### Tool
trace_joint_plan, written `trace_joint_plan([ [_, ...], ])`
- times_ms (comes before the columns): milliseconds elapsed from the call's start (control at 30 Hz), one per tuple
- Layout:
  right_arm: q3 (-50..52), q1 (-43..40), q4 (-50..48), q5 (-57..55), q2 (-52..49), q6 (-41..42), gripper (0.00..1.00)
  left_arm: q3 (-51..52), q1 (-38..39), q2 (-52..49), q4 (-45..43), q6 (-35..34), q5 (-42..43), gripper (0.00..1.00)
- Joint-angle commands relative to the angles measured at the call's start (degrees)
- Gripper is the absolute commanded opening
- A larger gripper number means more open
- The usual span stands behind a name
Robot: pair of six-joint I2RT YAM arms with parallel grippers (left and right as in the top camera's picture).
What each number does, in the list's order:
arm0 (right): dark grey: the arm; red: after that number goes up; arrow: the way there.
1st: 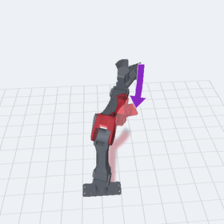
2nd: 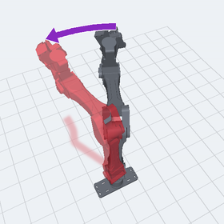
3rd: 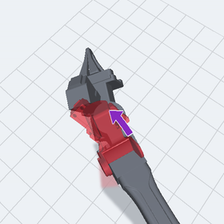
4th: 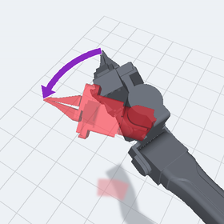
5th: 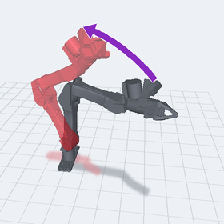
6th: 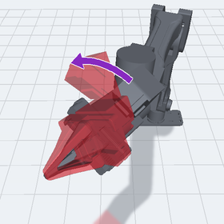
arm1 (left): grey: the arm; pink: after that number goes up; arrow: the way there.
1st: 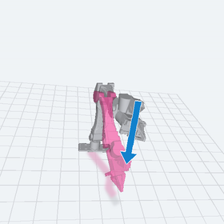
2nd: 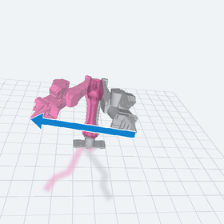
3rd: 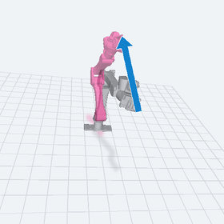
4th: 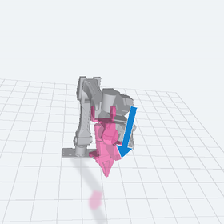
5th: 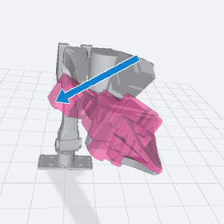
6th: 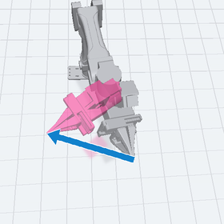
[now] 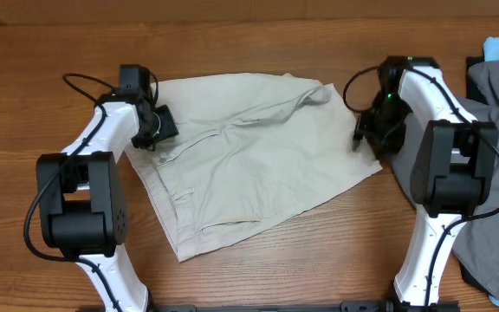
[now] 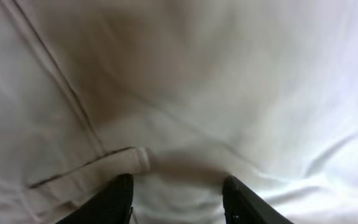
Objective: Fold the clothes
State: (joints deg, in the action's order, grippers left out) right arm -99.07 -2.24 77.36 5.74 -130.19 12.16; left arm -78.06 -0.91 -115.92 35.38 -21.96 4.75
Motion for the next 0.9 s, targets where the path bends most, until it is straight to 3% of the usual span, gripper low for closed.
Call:
trace_joint_plan([
  [0, 3.8, 0.2, -1.0, 0.3, 0.1, -0.3, 0.61, -2.7, -0.4, -1.1, -2.2, 1.4, -2.7, 0.49],
  [333, 16.8, 0.3, -0.4, 0.3, 0.1, -0.4, 0.62, -9.5, -0.6, -1.1, -2.4, 3.6, -2.6, 0.46],
  [567, 18.9, -0.1, -2.1, -1.2, 0.1, -0.4, 0.62, -16.9, -0.6, -1.1, 29.6, 2.4, 4.3, 0.58],
  [733, 16.8, -0.9, -1.8, -2.6, 0.1, -0.4, 0.62, -14.6, -0.6, -1.1, 39.6, 1.6, 3.7, 0.57],
  [867, 13.4, -2.0, -0.5, -2.7, 0.1, -0.3, 0.62, -11.4, -0.6, -1.1, 38.6, 0.6, 4.4, 0.57],
])
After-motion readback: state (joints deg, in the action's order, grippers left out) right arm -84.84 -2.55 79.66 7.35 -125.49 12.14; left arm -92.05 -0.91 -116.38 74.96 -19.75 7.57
